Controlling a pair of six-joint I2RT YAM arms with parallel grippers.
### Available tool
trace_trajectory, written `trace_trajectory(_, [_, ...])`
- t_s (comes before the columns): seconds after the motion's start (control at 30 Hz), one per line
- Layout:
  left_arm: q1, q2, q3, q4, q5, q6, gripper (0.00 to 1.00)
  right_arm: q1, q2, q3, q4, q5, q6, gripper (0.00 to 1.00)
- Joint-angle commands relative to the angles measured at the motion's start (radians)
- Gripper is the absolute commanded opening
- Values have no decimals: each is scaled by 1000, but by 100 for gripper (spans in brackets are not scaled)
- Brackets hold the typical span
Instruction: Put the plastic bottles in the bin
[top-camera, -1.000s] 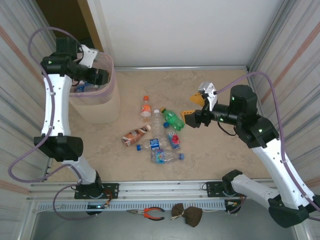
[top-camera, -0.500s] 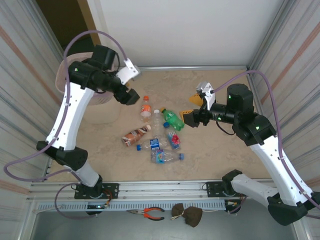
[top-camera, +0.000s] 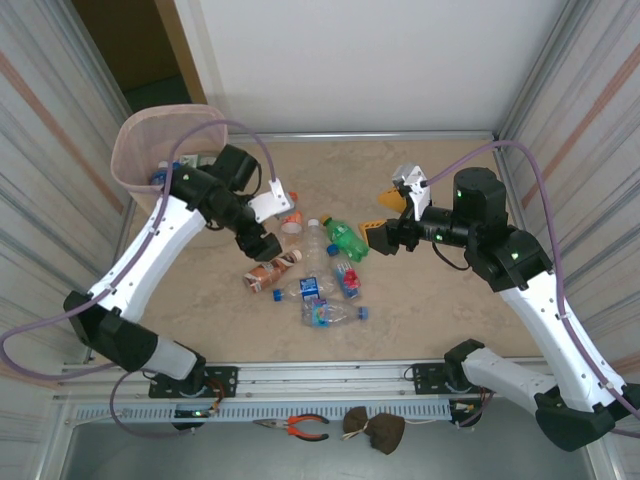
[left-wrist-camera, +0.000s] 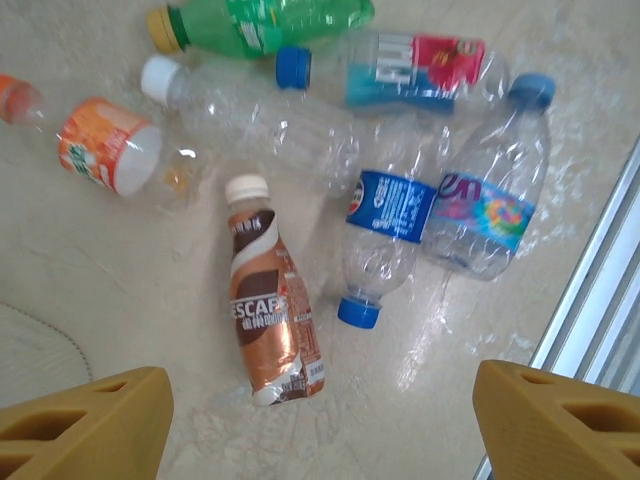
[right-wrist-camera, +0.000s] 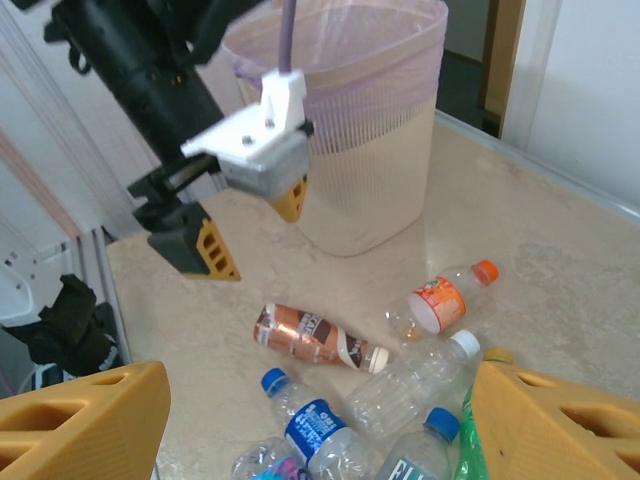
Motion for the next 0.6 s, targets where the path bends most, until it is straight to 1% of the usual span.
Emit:
trace_trajectory(0.0, [-2, -59, -132, 147, -34, 42, 80, 5, -12, 5, -6, 1, -29, 78])
trace_trajectory(0.07, [2, -60, -206, 191, -50, 50, 81, 4, -12, 6, -8, 3, -30, 78])
trace_trajectory(0.23, [39, -18, -319, 247, -49, 59, 79, 4, -10, 10, -11, 2, -30, 78])
trace_trajectory(0.3, [45, 1, -356, 278, -70, 58, 78, 4, -9, 11, -11, 3, -30, 78])
trace_trajectory(0.4, [51, 34, -375, 317, -109, 36, 78, 5, -13, 9, -11, 4, -28, 78])
trace_trajectory(0.57, [56, 130, -376, 342, -135, 11, 78, 4, -14, 12, -12, 7, -30, 78])
